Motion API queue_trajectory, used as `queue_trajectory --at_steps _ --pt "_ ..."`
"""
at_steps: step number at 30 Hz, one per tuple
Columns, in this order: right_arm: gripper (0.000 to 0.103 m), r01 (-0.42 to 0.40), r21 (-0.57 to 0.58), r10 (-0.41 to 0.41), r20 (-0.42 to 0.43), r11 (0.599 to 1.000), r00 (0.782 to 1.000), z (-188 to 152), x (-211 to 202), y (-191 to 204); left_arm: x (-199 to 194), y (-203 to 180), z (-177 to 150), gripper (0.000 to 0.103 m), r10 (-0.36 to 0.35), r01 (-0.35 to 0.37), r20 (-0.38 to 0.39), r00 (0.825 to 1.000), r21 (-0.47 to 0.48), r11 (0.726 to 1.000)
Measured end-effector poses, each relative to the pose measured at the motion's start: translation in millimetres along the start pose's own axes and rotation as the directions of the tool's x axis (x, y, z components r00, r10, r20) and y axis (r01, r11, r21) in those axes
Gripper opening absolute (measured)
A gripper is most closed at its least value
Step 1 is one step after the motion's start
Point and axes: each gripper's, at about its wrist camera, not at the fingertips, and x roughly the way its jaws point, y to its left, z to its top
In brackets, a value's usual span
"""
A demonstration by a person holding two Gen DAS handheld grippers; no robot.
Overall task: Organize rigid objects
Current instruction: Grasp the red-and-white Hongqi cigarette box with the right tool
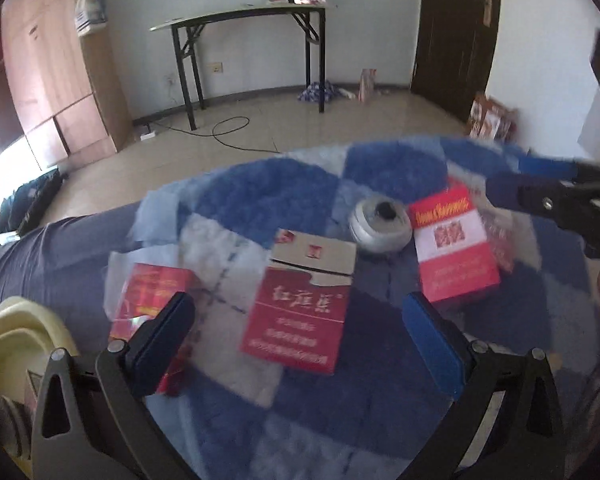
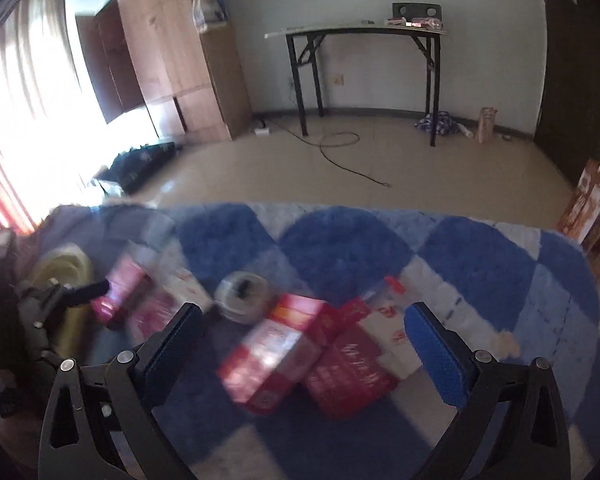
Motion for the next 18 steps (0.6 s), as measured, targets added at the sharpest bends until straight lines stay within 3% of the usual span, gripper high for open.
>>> queue_trajectory --at_steps 3,6,15,18 --pt "0.103 0.042 -0.004 -0.042 -0.056 0.999 0.998 5 20 -20 8 -4 -1 0.103 0.023 -0.023 -0.01 1.0 0.006 1.0" --pt "0.103 -0.025 -0.032 0.021 -0.097 0.999 0.995 5 35 -35 8 -4 -2 0.103 0.021 -0.021 -0.011 1.0 0.002 1.0" --pt "0.103 -0.172 -0.275 0.176 -0.011 0.946 0.984 -25 52 -51 22 -5 -4 0.103 0.004 -0.004 -0.029 1.0 0.008 1.0" --pt "0.103 -0.164 -0.317 0.16 -0.037 0.934 0.986 -33 66 -48 27 -7 -5 0.103 0.034 -0.034 -0.019 0.999 0.011 0.999"
